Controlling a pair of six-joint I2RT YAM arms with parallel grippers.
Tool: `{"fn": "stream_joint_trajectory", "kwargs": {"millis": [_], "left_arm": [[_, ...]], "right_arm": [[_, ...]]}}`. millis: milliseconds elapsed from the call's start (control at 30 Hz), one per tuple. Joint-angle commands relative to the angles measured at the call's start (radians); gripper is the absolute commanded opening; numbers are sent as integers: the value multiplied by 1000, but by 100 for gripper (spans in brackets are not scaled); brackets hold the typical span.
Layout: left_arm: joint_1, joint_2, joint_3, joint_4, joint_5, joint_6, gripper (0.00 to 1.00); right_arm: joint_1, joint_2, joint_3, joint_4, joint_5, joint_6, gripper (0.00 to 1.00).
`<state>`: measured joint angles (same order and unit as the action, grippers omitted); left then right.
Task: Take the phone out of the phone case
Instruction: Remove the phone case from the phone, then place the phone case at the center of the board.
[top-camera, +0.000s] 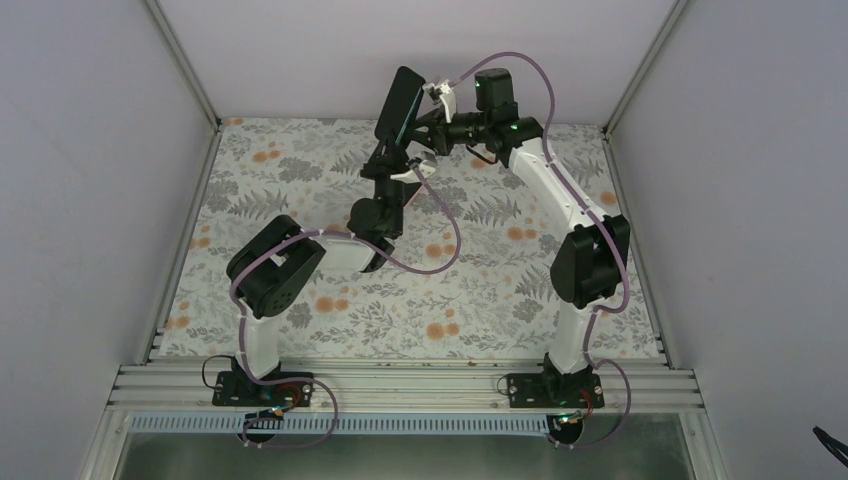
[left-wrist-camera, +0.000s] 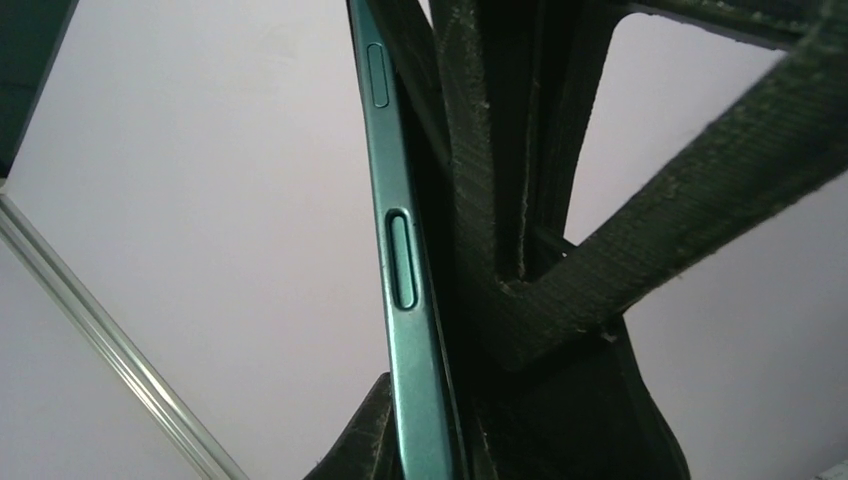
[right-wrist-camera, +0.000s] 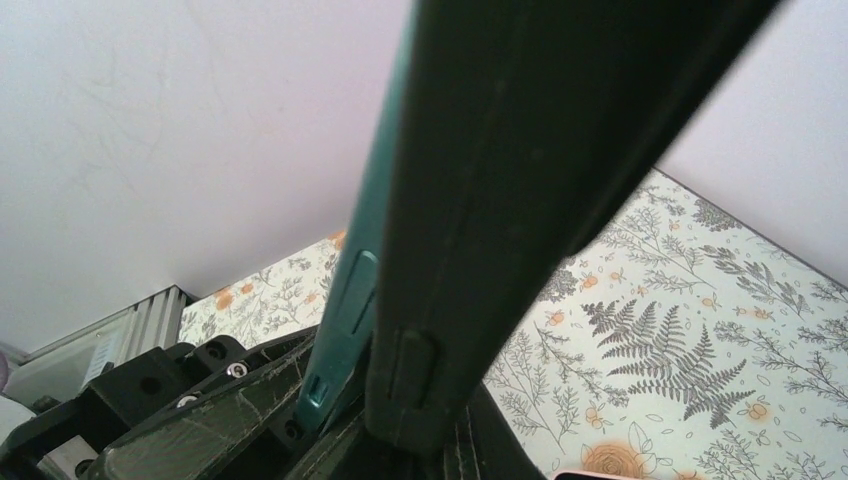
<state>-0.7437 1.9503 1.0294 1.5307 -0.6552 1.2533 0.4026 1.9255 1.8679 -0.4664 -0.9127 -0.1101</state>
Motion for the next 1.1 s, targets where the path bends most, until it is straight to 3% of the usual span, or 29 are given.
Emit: {"fn": "stream_joint_trajectory", "kwargs": {"millis": [0, 233, 333, 467, 567, 767, 900, 1067], "left_arm": [[60, -35, 94, 270, 0, 31, 11], [40, -46, 86, 279, -2, 37, 2], [27, -80, 59, 247, 5, 11, 2], [18, -164, 29, 88, -2, -58, 2], [15, -284, 0, -95, 11, -130, 2], [24, -568, 16, -829, 212, -404, 2], [32, -678, 19, -1053, 247, -357, 2], [185, -747, -102, -1036, 152, -166, 2]], "right_arm": [[70, 3, -56, -367, -322, -66, 3], [67, -21, -86, -305, -205, -18, 3], [64, -47, -123, -211, 38, 63, 3], [55, -62, -127, -170, 370, 115, 3], [32, -56, -108, -169, 548, 120, 3], [-19, 29, -20, -226, 806, 103, 3], [-87, 109, 16, -300, 786, 96, 3], [-192, 150, -19, -451, 495, -19, 3]]}}
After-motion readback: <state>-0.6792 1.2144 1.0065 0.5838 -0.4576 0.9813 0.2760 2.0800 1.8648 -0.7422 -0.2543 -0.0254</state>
